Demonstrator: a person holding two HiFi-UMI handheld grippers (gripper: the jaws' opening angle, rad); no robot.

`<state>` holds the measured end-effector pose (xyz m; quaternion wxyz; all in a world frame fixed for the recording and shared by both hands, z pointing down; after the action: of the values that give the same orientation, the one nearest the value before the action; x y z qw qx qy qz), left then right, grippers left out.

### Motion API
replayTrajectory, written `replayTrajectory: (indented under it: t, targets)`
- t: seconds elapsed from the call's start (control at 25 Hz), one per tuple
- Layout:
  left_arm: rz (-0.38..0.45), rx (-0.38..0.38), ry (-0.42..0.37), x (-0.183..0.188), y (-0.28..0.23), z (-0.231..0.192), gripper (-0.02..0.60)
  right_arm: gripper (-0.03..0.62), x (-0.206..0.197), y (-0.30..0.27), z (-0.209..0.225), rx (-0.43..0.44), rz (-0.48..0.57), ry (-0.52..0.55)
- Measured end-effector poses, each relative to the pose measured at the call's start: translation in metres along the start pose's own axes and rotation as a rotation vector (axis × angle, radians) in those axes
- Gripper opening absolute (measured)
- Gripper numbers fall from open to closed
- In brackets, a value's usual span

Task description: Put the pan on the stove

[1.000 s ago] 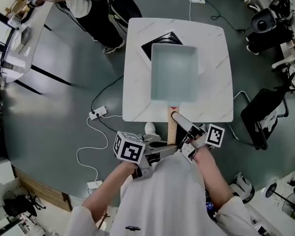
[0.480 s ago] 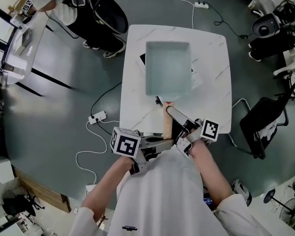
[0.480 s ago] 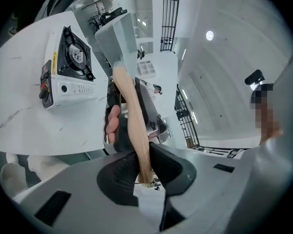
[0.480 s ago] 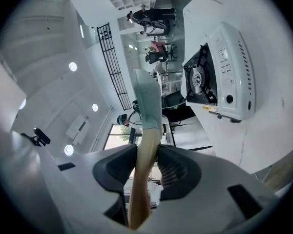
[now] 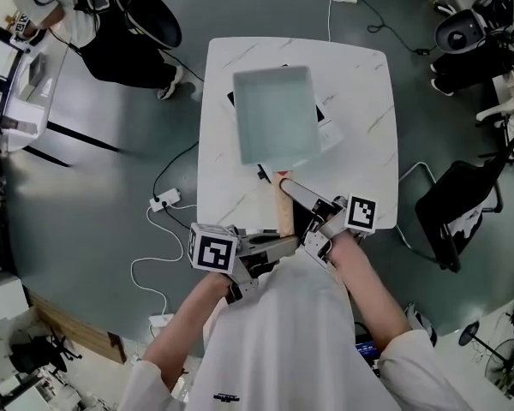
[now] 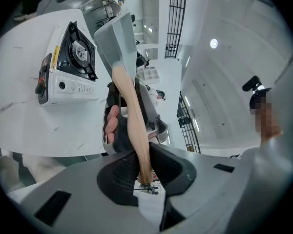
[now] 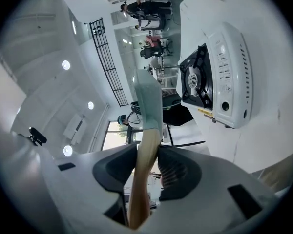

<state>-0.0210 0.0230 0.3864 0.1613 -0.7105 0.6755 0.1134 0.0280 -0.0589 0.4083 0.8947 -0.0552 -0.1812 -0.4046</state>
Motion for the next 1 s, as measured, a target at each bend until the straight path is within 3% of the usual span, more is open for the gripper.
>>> replayTrajectory:
  t: [0.36, 0.56, 1.0]
  targets:
    - [0.099, 0.058, 0.072, 0.018, -0.039, -0.030, 0.066, 0.141, 0.050, -0.001, 0.012, -0.055, -0.101, -0.057]
    - [0.165, 0.134, 0.076, 0.033, -0.054, -0.064, 0.066, 0.140, 0.084, -0.008, 0.022, -0.072, -0.146, -0.088]
    - [0.261, 0.151, 0.153, 0.050, -0.086, -0.101, 0.066, 0.141, 0.131, -0.016, 0.048, -0.156, -0.237, -0.092]
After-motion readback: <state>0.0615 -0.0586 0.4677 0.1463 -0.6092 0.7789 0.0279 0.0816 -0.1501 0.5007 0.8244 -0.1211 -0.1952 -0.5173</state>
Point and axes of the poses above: the fingertips, and each gripper's own axes: y backward along the fingers, z to its right, x out of its top, the point moved 4 cm from there along y, backward along the fingers, and after that the axes turned 14 degrees about -y, right-handed, at the moved point
